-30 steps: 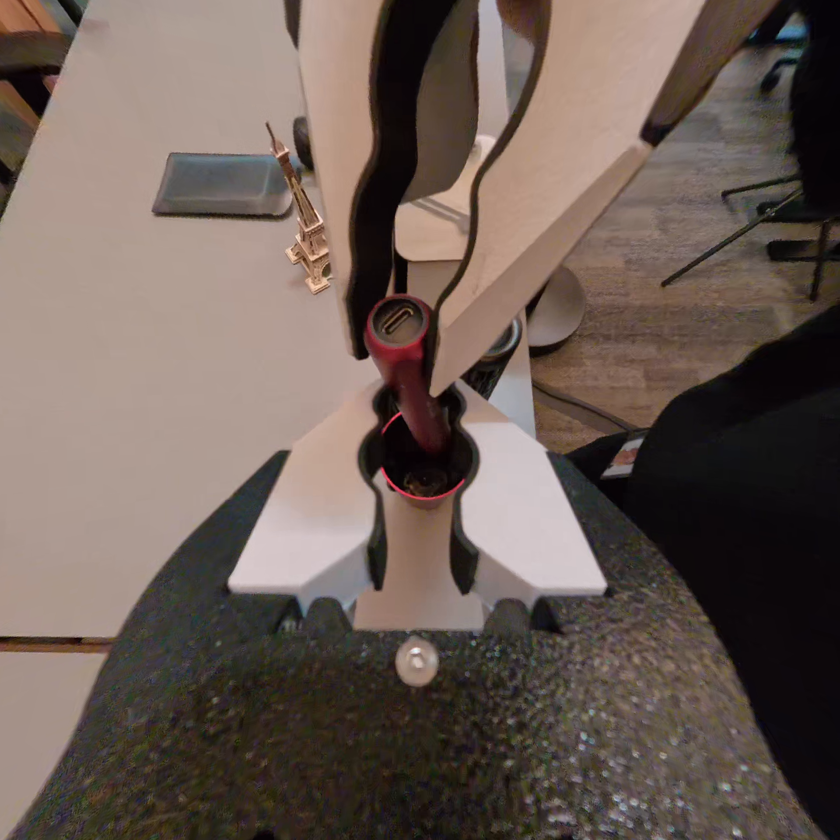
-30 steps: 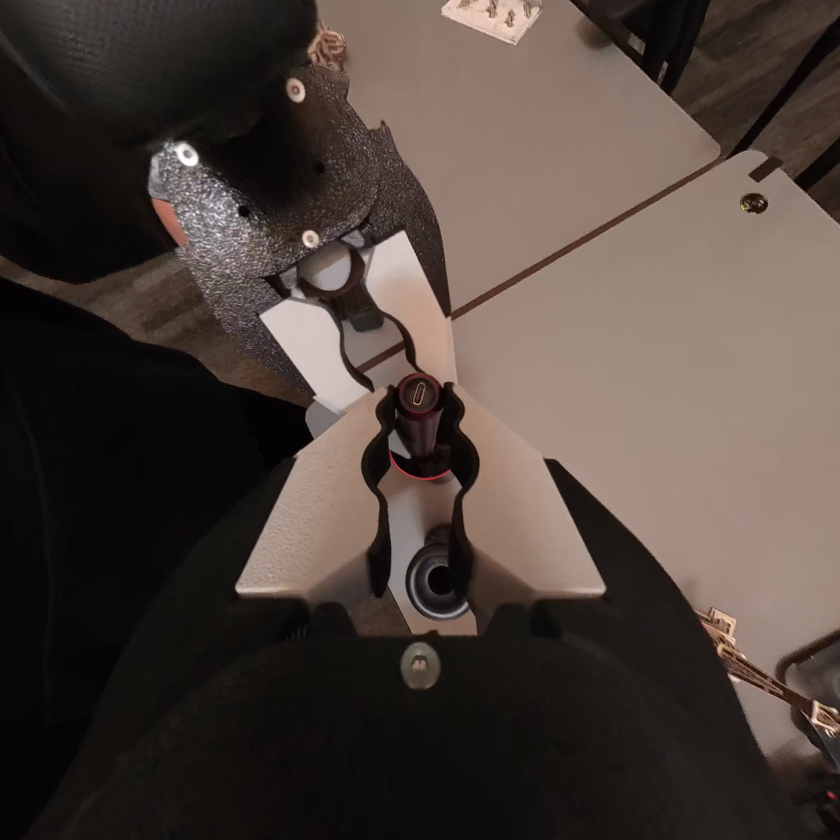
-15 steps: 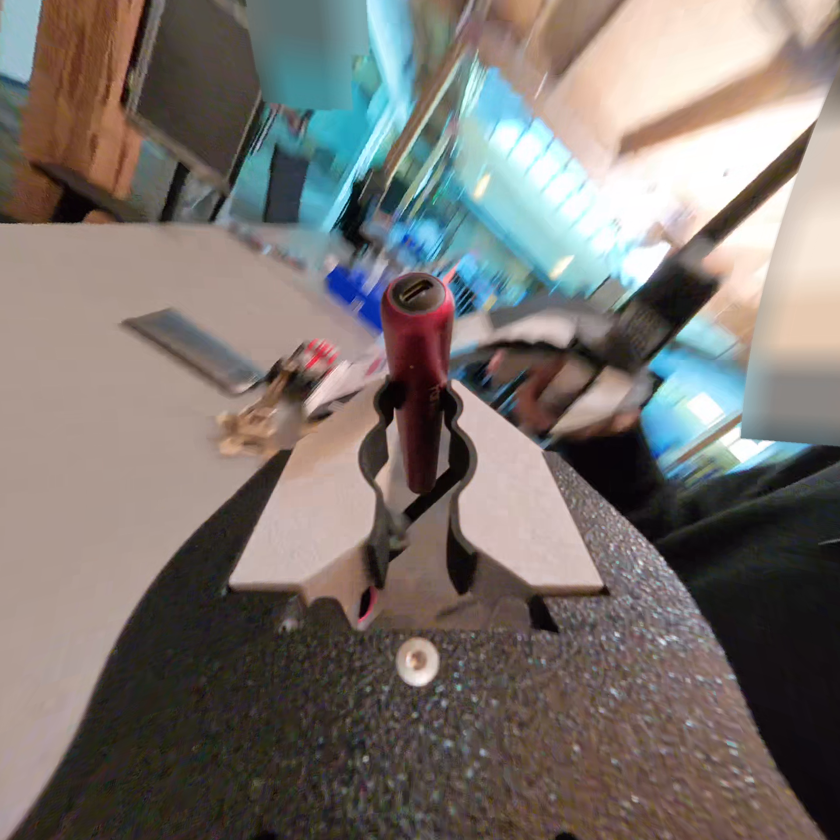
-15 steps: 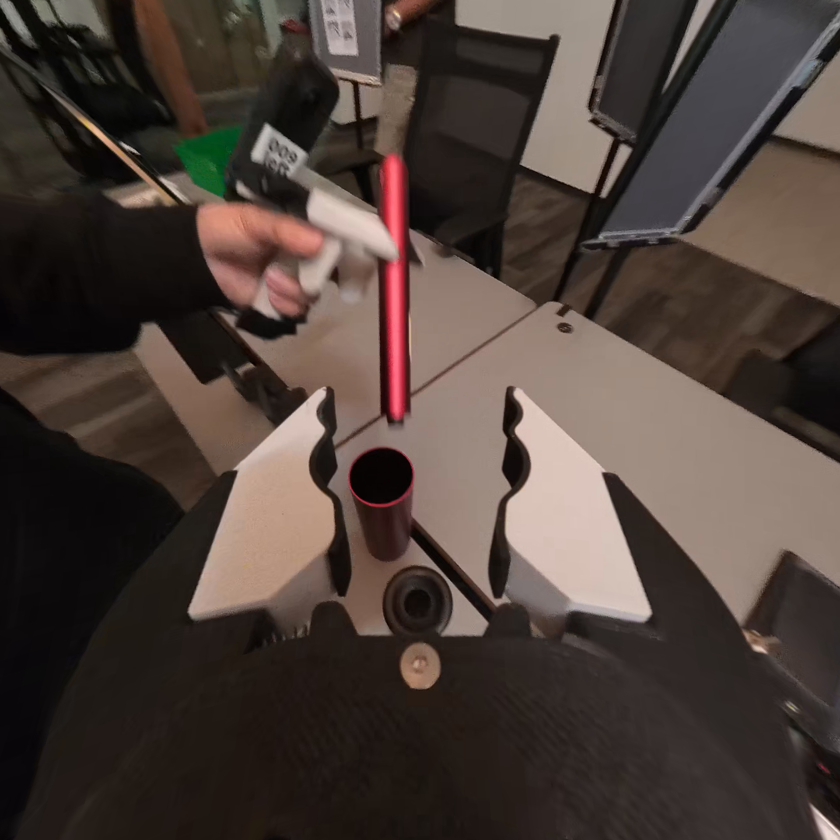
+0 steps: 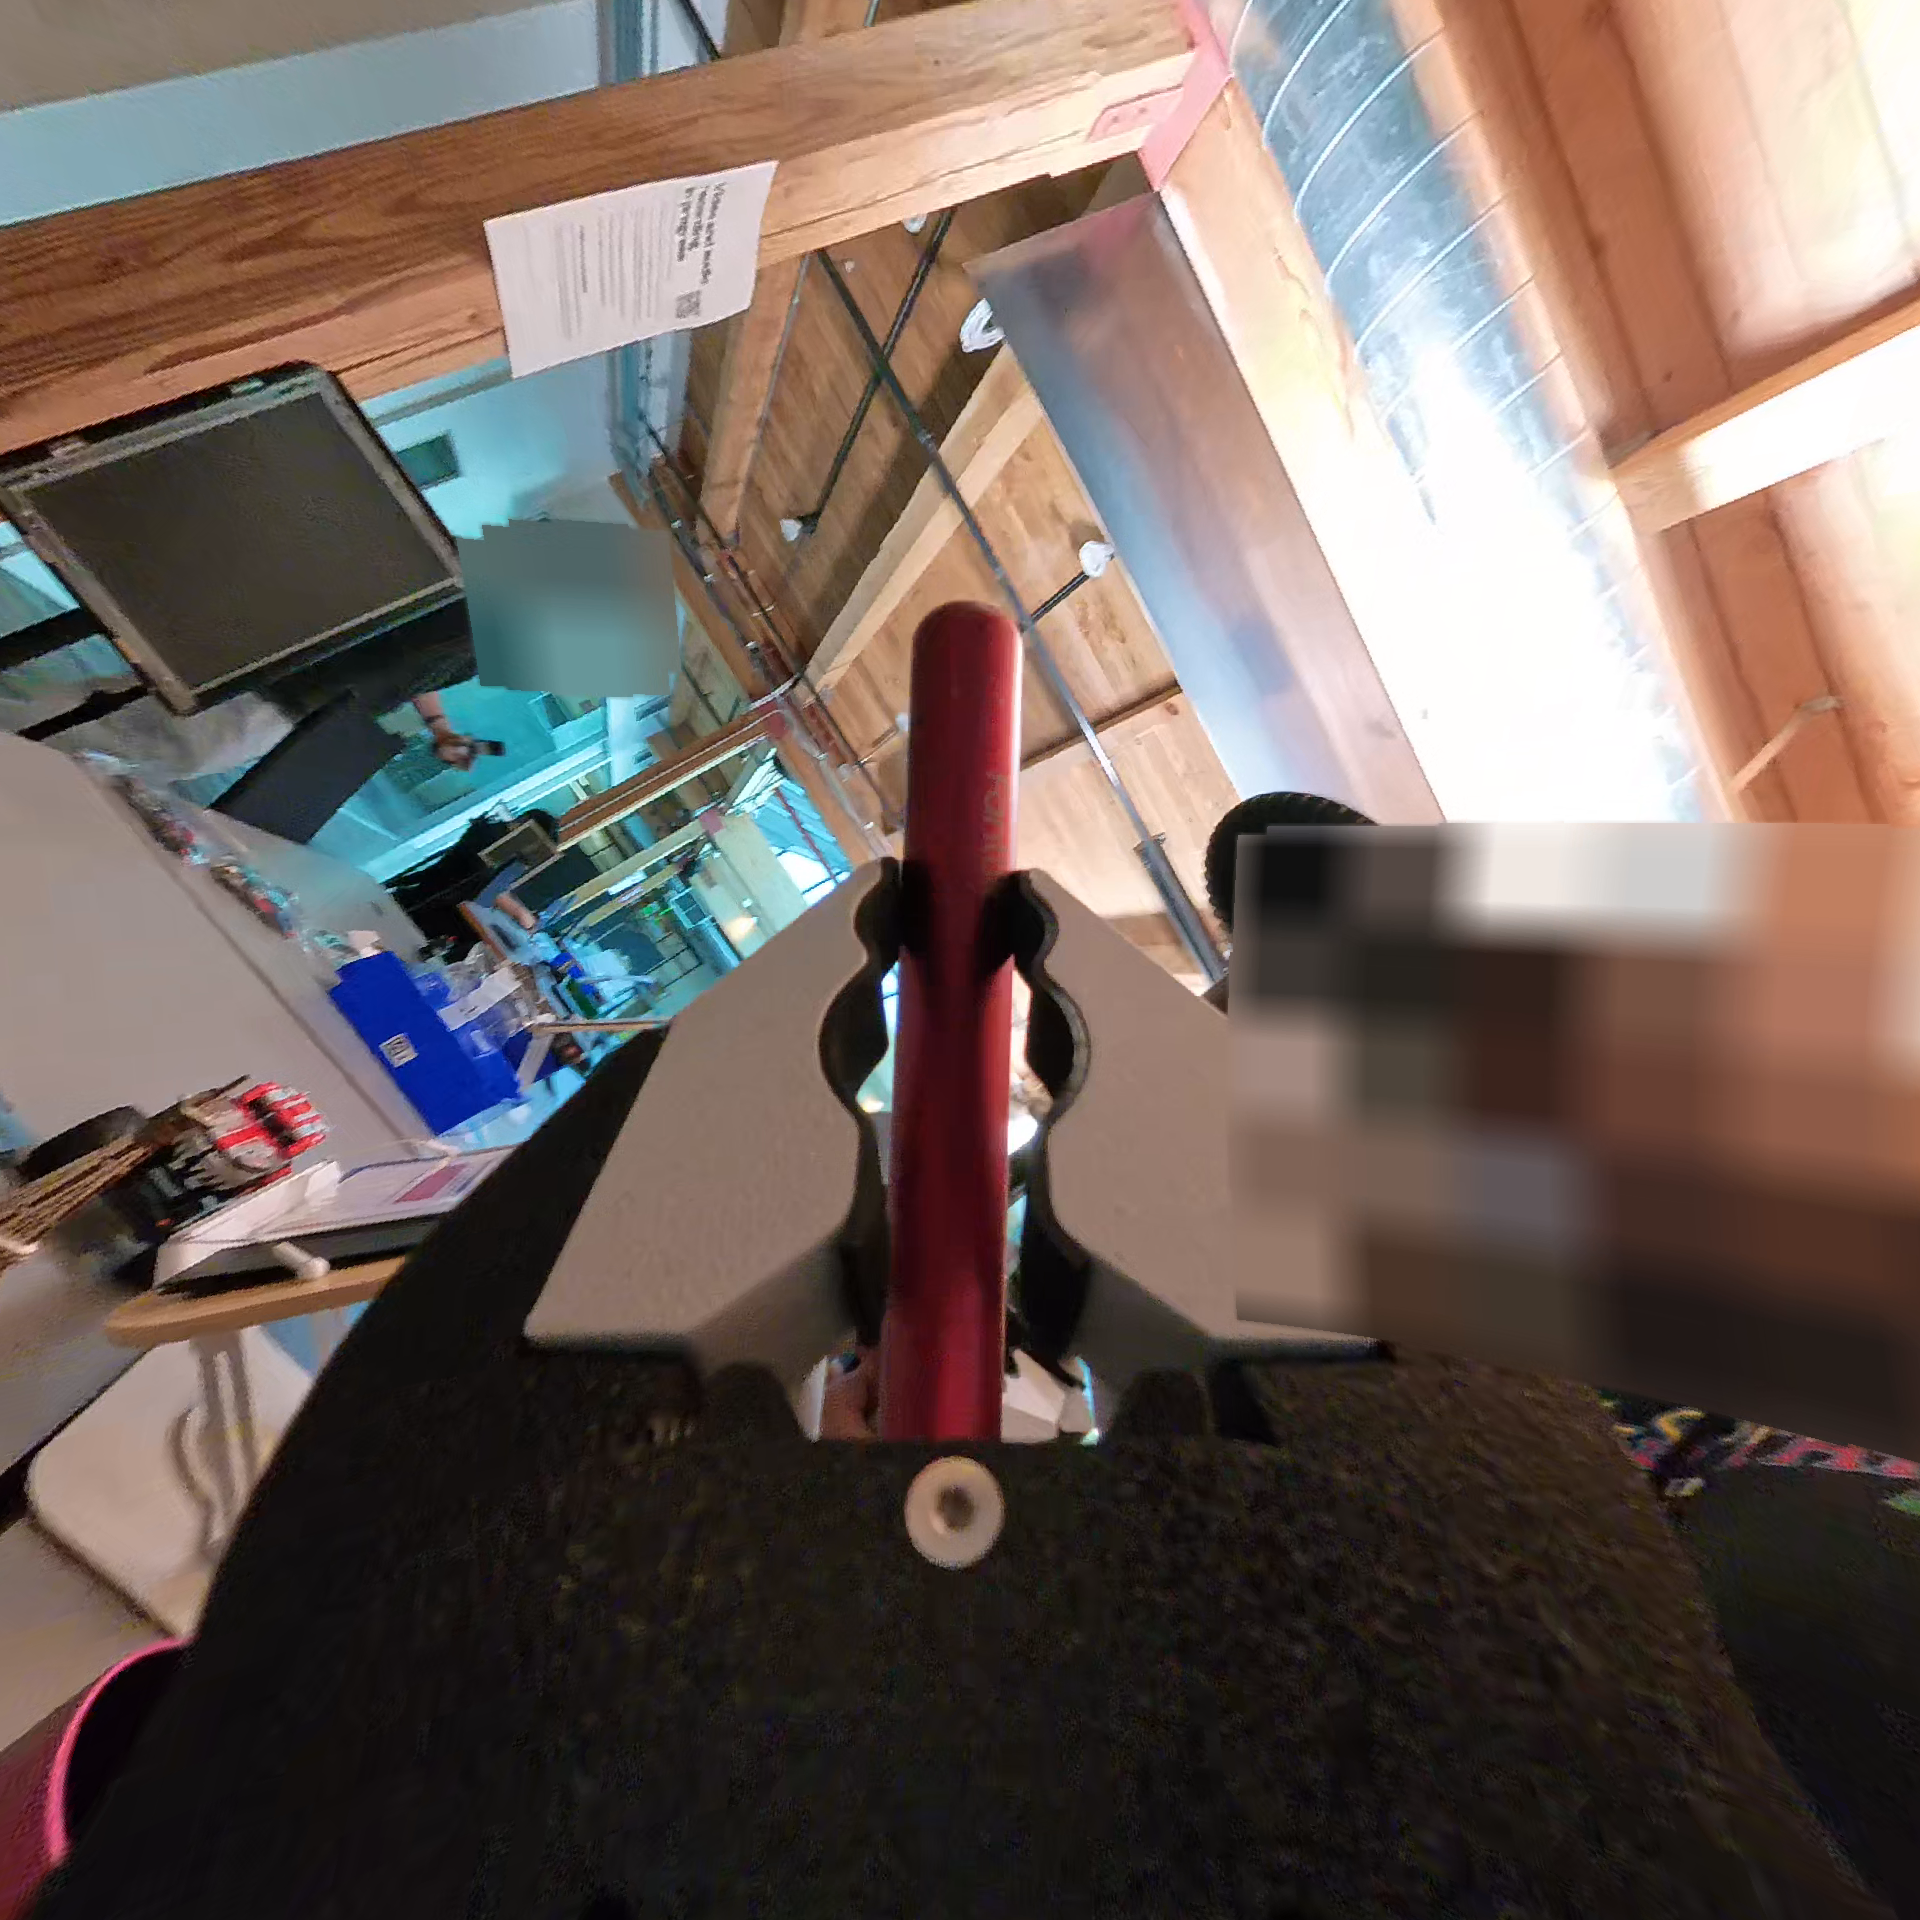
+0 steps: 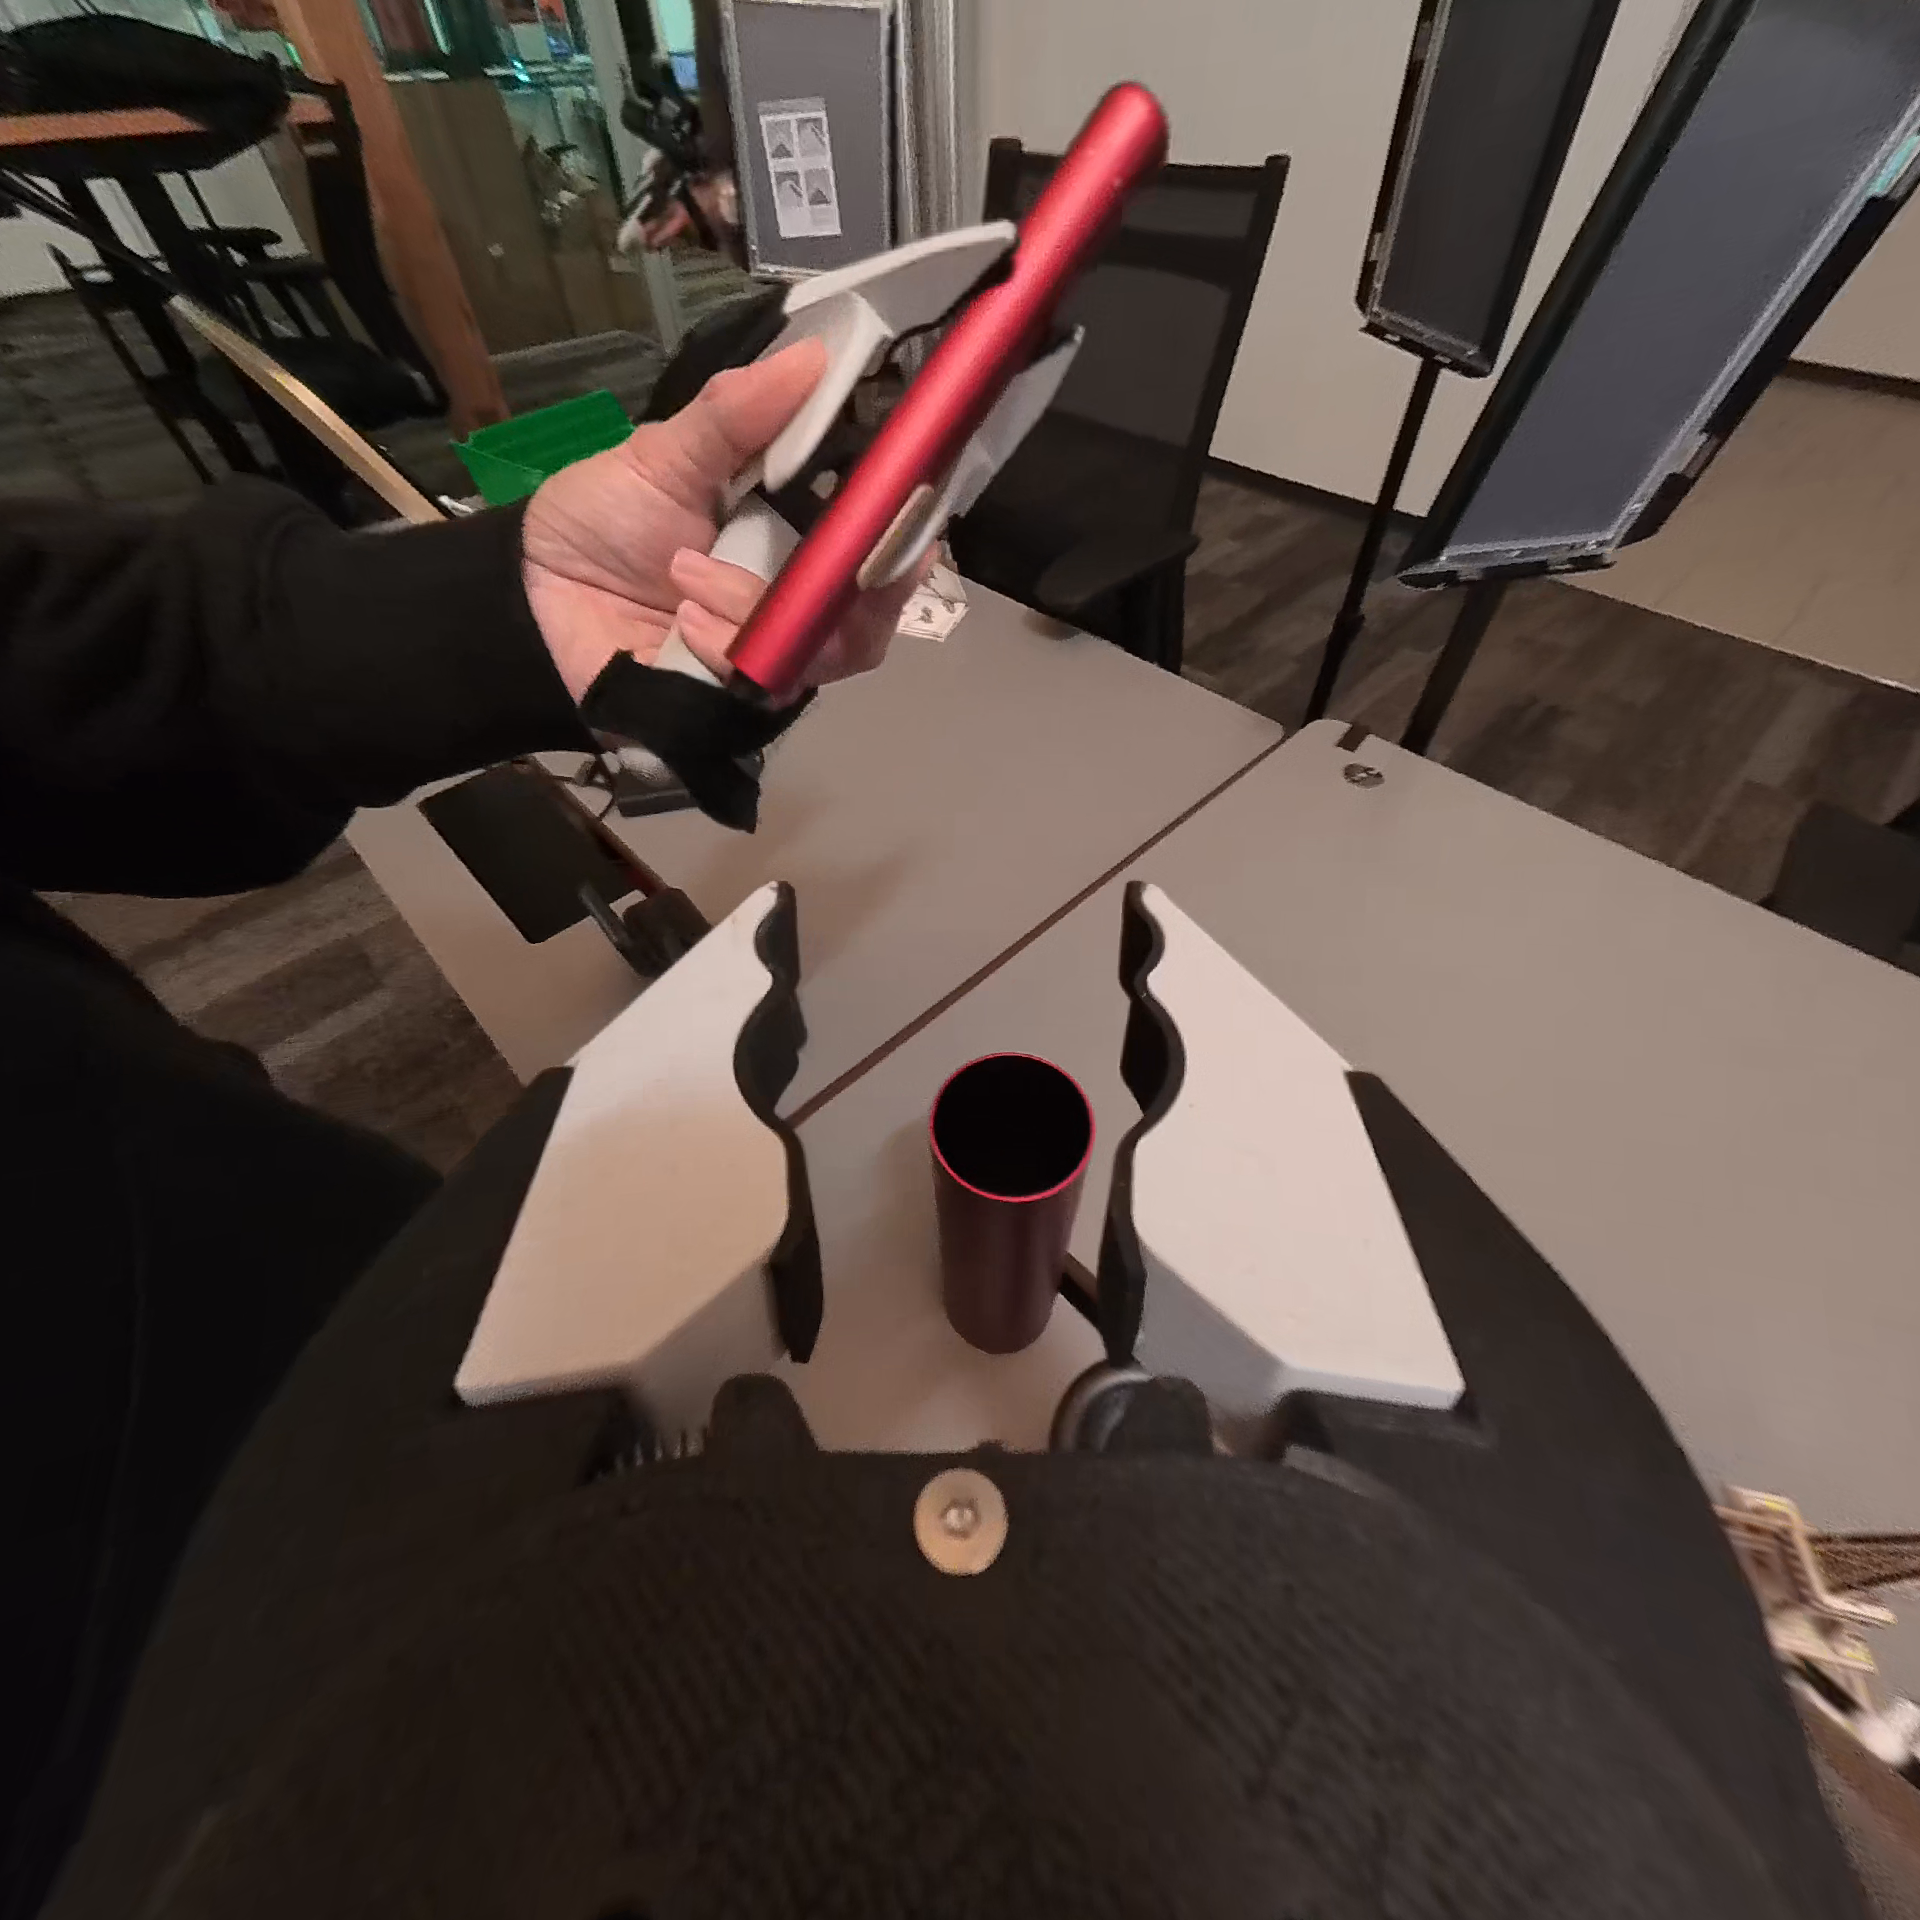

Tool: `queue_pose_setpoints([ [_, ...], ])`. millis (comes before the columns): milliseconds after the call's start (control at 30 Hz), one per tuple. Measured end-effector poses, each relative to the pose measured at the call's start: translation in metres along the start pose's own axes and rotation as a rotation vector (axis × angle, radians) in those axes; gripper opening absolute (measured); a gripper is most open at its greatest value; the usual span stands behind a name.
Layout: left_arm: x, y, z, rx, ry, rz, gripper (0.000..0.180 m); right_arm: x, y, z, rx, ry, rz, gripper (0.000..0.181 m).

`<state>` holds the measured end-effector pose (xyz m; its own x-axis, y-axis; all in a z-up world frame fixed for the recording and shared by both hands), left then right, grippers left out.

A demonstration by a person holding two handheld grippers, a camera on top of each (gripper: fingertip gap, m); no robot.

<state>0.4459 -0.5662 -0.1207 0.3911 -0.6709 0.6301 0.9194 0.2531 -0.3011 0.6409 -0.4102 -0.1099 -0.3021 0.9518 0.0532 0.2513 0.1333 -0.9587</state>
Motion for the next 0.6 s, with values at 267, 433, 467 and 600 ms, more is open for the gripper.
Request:
queue_pose_setpoints([
  [267,-0.002,0.031,0.029,-0.558,-0.248,0.367,0.018,-0.011,0.003,0.038,-0.016,-0.148,0.188,0.058],
  [433,0.009,0.051,0.057,-0.774,-0.161,0.550,0.018,-0.004,-0.004,0.060,0.048,-0.209,0.260,0.044],
  [467,0.012,0.054,0.060,-0.819,-0.140,0.575,0.018,-0.003,-0.005,0.060,0.069,-0.232,0.242,0.029],
  [600,0.022,0.058,0.065,-1.067,-0.140,0.703,0.019,0.003,-0.002,0.060,0.027,-0.240,0.108,0.020],
])
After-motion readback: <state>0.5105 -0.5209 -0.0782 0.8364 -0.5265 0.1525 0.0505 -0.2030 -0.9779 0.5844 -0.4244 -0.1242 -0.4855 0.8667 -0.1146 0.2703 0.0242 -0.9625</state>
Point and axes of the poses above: each gripper's, where its closed fingertips meet, z out along the fingers, y out of its underside, x = y × z across the jaws, the point moved 9 cm from there along -z, back along the fingers, and after that the axes turned 12 degrees about y, right-handed, at the moved point
